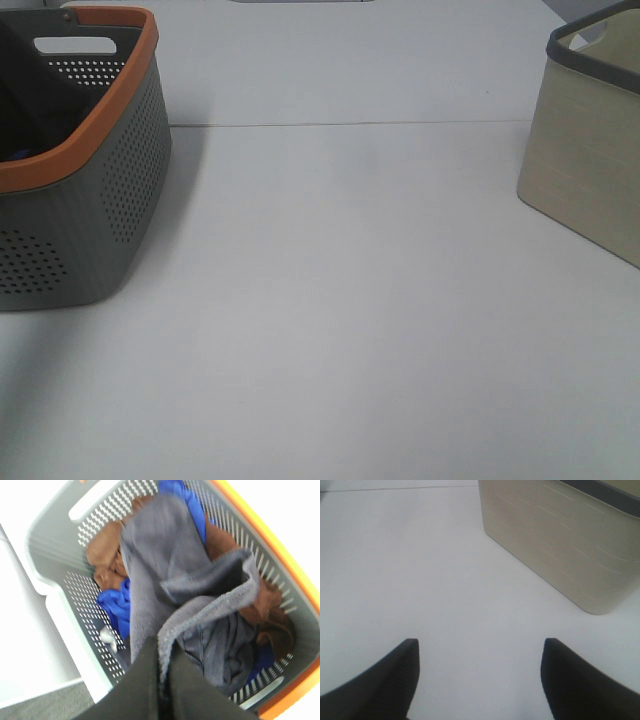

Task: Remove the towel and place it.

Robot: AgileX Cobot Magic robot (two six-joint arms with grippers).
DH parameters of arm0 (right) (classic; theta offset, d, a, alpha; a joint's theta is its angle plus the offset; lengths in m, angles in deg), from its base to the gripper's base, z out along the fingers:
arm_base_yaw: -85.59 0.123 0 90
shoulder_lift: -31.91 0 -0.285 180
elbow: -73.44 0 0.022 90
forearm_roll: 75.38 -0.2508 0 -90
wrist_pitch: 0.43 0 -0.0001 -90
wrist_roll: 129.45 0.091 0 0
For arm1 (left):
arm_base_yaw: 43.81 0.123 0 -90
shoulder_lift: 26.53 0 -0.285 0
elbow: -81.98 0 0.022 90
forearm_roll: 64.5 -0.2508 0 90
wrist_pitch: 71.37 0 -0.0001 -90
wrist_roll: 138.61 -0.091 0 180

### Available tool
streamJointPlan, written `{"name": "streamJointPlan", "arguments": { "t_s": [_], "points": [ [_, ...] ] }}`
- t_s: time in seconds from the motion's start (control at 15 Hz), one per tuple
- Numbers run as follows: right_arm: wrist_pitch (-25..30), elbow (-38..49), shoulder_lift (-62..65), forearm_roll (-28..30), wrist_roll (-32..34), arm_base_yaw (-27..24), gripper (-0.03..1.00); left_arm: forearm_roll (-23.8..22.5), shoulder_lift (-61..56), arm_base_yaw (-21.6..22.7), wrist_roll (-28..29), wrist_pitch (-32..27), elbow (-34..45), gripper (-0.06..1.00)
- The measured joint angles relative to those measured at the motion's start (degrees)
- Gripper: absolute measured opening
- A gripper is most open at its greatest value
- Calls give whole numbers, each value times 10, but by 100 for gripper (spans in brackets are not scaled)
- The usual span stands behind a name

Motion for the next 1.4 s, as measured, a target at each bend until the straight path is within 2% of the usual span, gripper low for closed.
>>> {"name": "streamJointPlan", "arguments": {
  "t_s": [0.27, 0.4, 0.47, 0.53, 0.6, 0.67, 0.8, 0.93, 1.13, 1.27, 1.4],
  "points": [
    [0, 0, 0, -9, 0, 0, 61, 63, -15, 0, -2, -6, -76, 0],
    [-3, 0, 0, -17, -1, 0, 61, 79, -15, -6, -11, -7, -100, 0],
    [-9, -5, -9, -35, -15, 0, 61, 96, -15, -32, -53, -7, -128, 0],
    [-9, -5, -9, -35, -15, 0, 61, 96, -15, -32, -53, -7, -128, 0],
    [-36, -19, -56, -76, -58, 0, 61, 103, -15, -76, -96, -5, -148, 0],
    [-52, -30, -88, -105, -95, 0, 61, 105, -15, -97, -112, 7, -154, 0],
    [-69, -46, -133, -158, -151, 0, 61, 108, -15, -129, -120, 38, -158, 0],
    [-88, -65, -202, -238, -225, 0, 61, 108, -15, -166, -127, 86, -159, 0],
    [-124, -77, -268, -340, -308, 0, 61, 108, -15, -240, -160, 151, -159, 0],
    [-150, -77, -291, -378, -333, 0, 61, 108, -14, -297, -193, 166, -159, 0],
    [-163, -79, -314, -388, -362, 0, 61, 109, -12, -345, -206, 158, -159, 0]
  ]
}}
